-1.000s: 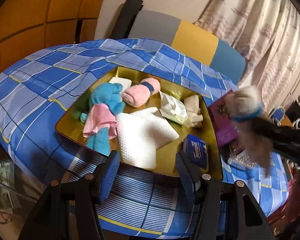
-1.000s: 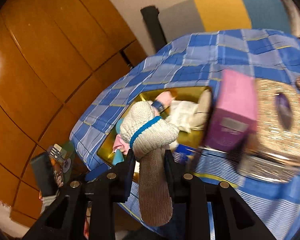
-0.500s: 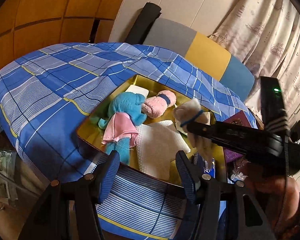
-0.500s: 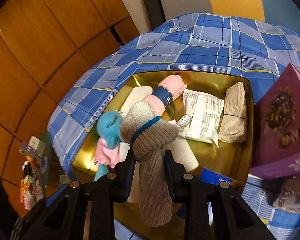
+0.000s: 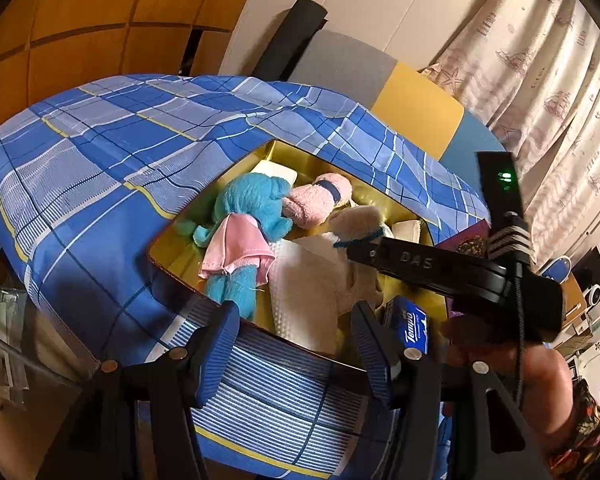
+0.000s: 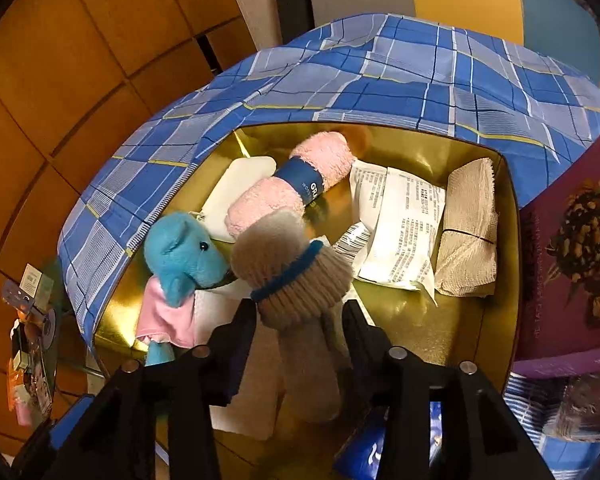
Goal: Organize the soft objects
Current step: 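Lower the white knit glove into the gold tray and open the right gripper, then withdraw both tools from the tray toward the red plush and scrunchie, then grasp the red plush toy with the left gripper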
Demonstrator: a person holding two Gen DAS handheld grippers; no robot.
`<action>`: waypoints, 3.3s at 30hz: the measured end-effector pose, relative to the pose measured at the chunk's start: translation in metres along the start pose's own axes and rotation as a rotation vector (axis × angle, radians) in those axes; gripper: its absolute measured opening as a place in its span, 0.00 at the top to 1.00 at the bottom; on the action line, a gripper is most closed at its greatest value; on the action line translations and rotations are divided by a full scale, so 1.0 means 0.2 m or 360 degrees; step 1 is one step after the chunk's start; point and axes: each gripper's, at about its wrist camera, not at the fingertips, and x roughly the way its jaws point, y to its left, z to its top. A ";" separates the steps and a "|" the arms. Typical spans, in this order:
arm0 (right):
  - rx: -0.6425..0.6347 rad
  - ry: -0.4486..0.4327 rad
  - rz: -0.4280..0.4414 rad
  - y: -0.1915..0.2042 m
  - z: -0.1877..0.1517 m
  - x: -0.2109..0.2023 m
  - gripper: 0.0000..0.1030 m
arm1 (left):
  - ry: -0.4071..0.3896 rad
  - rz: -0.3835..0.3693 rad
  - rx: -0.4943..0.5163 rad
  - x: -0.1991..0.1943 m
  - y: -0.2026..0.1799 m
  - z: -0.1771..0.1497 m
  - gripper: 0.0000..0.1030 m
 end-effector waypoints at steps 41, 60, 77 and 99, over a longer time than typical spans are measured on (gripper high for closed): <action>0.0548 -0.0440 -0.0422 -1.11 -0.82 -1.14 0.42 | 0.0235 -0.0366 0.0538 0.07 -0.53 -0.46 0.43; 0.0610 -0.0441 -0.0573 -1.68 -0.81 -1.17 0.40 | 0.0314 -0.0610 0.1028 0.11 -1.53 -0.33 0.42; 0.0931 -0.0463 -0.0389 -2.03 -0.84 -1.20 0.39 | 0.0591 -0.0231 0.1279 0.94 -2.44 -0.15 0.35; 0.1260 -0.0535 -0.0277 -2.19 -0.90 -1.29 0.39 | 0.0812 0.0168 0.1222 1.61 -2.53 -0.28 0.43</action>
